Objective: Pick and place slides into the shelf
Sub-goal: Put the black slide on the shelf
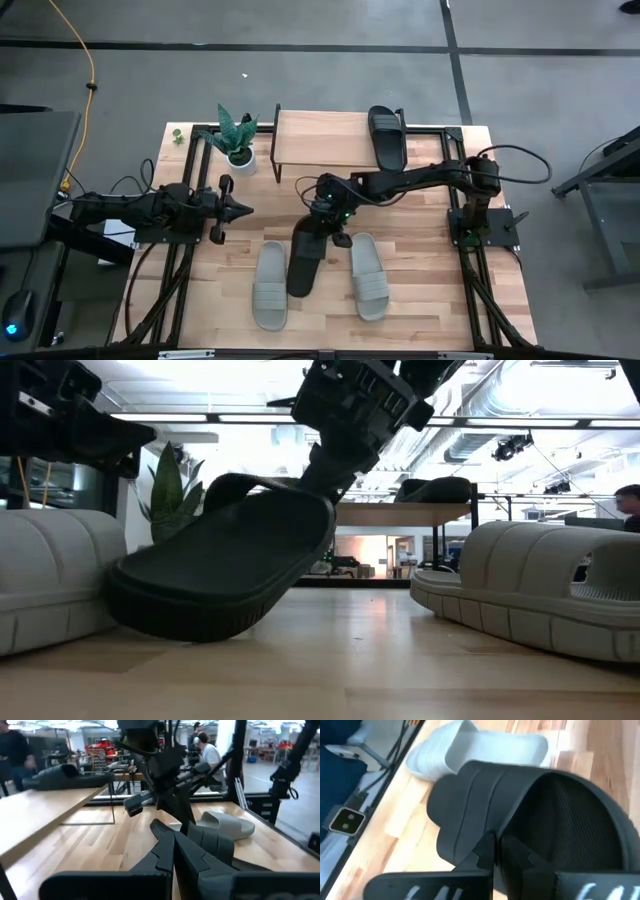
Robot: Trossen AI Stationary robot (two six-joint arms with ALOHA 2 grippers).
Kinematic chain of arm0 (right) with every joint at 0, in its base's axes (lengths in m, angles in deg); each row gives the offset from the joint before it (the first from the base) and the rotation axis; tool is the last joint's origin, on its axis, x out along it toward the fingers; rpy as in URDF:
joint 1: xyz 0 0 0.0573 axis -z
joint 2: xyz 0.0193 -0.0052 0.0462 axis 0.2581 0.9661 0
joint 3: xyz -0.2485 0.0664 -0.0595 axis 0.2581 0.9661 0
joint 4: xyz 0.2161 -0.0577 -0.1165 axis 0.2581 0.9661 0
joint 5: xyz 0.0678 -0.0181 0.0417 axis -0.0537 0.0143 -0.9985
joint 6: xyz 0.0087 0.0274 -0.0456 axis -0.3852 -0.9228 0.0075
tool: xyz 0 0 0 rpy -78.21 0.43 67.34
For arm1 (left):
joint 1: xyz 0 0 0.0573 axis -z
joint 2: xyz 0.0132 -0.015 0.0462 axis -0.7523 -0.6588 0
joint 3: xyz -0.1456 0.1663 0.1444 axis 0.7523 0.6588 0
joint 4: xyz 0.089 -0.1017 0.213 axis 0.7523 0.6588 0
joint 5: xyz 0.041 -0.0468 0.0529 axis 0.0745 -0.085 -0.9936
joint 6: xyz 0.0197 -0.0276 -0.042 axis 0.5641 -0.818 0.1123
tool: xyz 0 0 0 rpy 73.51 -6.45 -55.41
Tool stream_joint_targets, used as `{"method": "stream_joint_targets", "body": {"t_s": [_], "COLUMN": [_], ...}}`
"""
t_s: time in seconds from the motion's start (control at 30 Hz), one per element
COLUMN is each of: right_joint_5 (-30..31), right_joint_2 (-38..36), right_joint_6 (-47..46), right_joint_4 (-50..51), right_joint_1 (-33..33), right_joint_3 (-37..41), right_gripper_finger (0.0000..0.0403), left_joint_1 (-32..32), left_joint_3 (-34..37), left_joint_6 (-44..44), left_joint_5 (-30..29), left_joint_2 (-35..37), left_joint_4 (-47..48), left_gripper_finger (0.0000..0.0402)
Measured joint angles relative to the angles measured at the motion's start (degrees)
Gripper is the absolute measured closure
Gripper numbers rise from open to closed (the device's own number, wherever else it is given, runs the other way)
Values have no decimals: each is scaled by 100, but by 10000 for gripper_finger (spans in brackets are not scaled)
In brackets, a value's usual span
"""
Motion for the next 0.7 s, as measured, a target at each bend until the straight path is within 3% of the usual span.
{"method": "stream_joint_targets", "body": {"t_s": [0.43, 0.7], "right_joint_5": [715, 966], "right_joint_2": [-1042, -1779], "right_joint_6": [92, 37], "right_joint_4": [220, 490], "right_joint_1": [309, 541], "right_joint_3": [0, -2], "right_gripper_finger": [403, 403], "left_joint_1": [495, 492], "left_joint_3": [-160, -789], "left_joint_6": [1557, 2219], "left_joint_5": [-1020, -1575], "left_joint_2": [-23, -703], "left_joint_4": [-776, -728], "left_gripper_finger": [401, 401]}}
